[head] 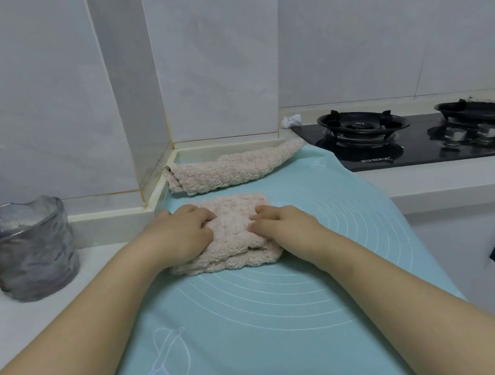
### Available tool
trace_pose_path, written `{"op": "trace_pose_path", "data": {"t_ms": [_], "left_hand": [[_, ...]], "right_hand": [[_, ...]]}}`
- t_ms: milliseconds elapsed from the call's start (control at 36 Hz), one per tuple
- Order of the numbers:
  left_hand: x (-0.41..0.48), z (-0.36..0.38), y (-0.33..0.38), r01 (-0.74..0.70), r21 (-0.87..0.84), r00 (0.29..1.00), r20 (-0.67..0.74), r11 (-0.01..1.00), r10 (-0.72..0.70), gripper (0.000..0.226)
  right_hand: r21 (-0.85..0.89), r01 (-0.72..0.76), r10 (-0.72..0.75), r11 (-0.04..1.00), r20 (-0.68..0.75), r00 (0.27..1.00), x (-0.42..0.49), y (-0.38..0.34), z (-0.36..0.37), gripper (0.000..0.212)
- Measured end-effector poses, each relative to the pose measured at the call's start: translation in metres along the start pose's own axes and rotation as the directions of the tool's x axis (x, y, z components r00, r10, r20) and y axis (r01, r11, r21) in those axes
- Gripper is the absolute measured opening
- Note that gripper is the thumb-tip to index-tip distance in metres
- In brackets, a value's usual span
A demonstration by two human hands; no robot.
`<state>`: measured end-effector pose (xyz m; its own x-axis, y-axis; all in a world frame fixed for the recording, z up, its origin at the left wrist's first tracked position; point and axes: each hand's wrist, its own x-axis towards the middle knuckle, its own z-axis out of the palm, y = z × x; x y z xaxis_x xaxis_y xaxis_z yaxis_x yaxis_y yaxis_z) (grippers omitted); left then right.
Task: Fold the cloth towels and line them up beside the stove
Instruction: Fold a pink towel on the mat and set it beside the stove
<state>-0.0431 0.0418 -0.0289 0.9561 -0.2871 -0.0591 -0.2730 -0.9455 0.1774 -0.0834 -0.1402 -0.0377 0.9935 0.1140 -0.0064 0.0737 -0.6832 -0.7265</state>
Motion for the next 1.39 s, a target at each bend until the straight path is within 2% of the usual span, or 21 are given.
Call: {"op": "trace_pose_path", "data": {"t_ms": [28,56,111,194,250,306,389,556,667,750,806,861,917,1000,1028,1111,1139,1194,1278,1333,1389], "left_hand": [[0.001,0.0,0.0,0.0,-0.017,1.0,-0.004,1.0,0.0,0.045],[0.001,0.0,0.0,0.003,-0.034,1.0,-0.009,0.999,-0.003,0.044],[0.0,0.0,0.002,0.015,-0.068,1.0,-0.023,0.998,-0.017,0.043],[-0.003,0.003,0.004,0.066,-0.156,0.992,-0.094,0.986,-0.081,0.04],[-0.008,0.004,0.007,0.151,-0.203,0.972,-0.148,0.967,-0.182,0.045],[-0.014,0.004,0.01,0.244,-0.256,0.941,-0.171,0.935,-0.292,0.058],[-0.022,0.004,0.014,0.324,-0.26,0.911,-0.173,0.91,-0.374,0.065],[-0.023,-0.003,0.021,0.455,-0.328,0.872,-0.026,0.828,-0.489,0.058],[-0.022,-0.016,0.022,0.526,-0.401,0.842,0.118,0.75,-0.527,0.053],[-0.026,-0.026,0.021,0.54,-0.501,0.838,0.245,0.676,-0.487,0.045],[-0.032,-0.032,0.021,0.536,-0.643,0.835,0.308,0.548,-0.455,0.038],[-0.039,-0.037,0.025,0.518,-0.724,0.842,0.338,0.456,-0.419,0.036],[-0.045,-0.039,0.031,0.511,-0.781,0.845,0.38,0.36,-0.376,0.04],[-0.05,-0.042,0.048,0.509,-0.848,0.845,0.46,0.148,-0.273,0.05],[-0.051,-0.042,0.056,0.511,-0.853,0.848,0.478,0.111,-0.23,0.051],[-0.048,-0.036,0.08,0.49,-0.866,0.868,0.475,0.096,-0.145,0.047],[-0.046,-0.034,0.091,0.481,-0.871,0.874,0.468,0.098,-0.128,0.053],[-0.041,-0.031,0.116,0.46,-0.883,0.887,0.453,0.092,-0.087,0.071],[-0.033,-0.03,0.158,0.384,-0.918,0.923,0.384,0.094,-0.022,0.082],[-0.027,-0.029,0.191,0.33,-0.93,0.937,0.344,0.16,0.064,0.072],[-0.019,-0.029,0.225,0.296,-0.932,0.932,0.329,0.21,0.151,0.042]], "right_hand": [[0.116,-0.023,0.027,0.993,-0.04,0.999,0.003,0.001,0.001,0.024],[0.198,-0.028,0.046,0.98,-0.088,0.995,0.007,0.004,0.001,0.031],[0.226,-0.023,0.064,0.974,-0.175,0.983,0.01,0.007,0.004,0.036],[0.14,0.035,0.003,0.99,-0.259,0.966,0.01,0.009,0.006,0.025],[0.053,0.021,-0.008,0.998,-0.242,0.97,0.007,0.007,0.006,0.01],[-0.053,0.005,-0.018,0.999,-0.245,0.969,0.005,0.004,0.006,0.04],[-0.148,-0.025,-0.014,0.989,-0.26,0.966,0.003,-0.003,0.003,0.051],[-0.099,-0.125,0.097,0.987,-0.25,0.963,0.001,-0.011,0.0,0.059],[-0.113,-0.265,0.231,0.958,-0.249,0.941,-0.006,-0.022,-0.003,0.049],[-0.192,-0.372,0.328,0.908,-0.225,0.917,-0.018,-0.034,0.0,0.03],[-0.143,-0.416,0.387,0.898,-0.189,0.902,-0.027,-0.039,0.0,0.021],[0.018,-0.459,0.456,0.888,-0.138,0.879,-0.033,-0.04,-0.006,0.028],[0.295,-0.465,0.51,0.835,-0.095,0.855,-0.039,-0.04,-0.016,0.025],[0.583,-0.445,0.583,0.68,-0.061,0.81,-0.052,-0.041,-0.036,0.02],[0.649,-0.449,0.613,0.615,-0.035,0.789,-0.057,-0.04,-0.042,0.016],[0.812,-0.414,0.675,0.412,0.034,0.737,-0.077,-0.036,-0.061,0.008],[0.837,-0.401,0.691,0.372,0.039,0.722,-0.084,-0.031,-0.067,0.006],[0.871,-0.37,0.716,0.322,0.031,0.697,-0.098,-0.021,-0.084,0.012],[0.907,-0.309,0.744,0.285,-0.006,0.669,-0.117,0.0,-0.112,0.033],[0.925,-0.26,0.745,0.275,-0.034,0.666,-0.13,0.017,-0.134,0.039],[0.939,-0.21,0.728,0.271,-0.057,0.684,-0.142,0.037,-0.16,0.044]]}}
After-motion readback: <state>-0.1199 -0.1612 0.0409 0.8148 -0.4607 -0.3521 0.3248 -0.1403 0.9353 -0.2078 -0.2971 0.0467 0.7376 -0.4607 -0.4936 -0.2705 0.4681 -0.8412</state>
